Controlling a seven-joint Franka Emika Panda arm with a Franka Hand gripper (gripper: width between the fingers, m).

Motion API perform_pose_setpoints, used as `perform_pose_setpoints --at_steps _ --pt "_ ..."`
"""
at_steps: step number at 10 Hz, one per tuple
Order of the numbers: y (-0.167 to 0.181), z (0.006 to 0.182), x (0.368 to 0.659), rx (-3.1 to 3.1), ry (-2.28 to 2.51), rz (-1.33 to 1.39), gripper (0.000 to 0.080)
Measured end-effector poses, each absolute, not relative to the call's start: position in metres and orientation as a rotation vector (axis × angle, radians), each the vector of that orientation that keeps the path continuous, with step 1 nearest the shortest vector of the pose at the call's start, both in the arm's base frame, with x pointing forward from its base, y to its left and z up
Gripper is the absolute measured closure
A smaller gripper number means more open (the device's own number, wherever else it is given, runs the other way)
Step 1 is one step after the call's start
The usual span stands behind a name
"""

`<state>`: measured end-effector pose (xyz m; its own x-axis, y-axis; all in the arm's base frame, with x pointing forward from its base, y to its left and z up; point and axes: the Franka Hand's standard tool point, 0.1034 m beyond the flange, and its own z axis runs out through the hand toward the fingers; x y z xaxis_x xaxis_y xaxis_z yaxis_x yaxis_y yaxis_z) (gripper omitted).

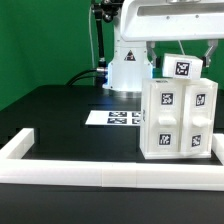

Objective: Assemble cabinet

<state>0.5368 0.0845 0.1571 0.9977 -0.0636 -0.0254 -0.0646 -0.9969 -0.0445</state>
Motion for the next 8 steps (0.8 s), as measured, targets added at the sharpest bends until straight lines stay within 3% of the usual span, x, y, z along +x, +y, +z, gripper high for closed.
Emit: perform_pose_setpoints --at_steps 6,7,8 --pt "0.090 0.155 0.527 -3.095 0.088 0.041 0.0150" --pt "0.090 0.155 0.527 -3.095 0.089 0.042 0.0237" --pt "0.090 0.155 0.526 -3.095 0.089 0.043 0.0248"
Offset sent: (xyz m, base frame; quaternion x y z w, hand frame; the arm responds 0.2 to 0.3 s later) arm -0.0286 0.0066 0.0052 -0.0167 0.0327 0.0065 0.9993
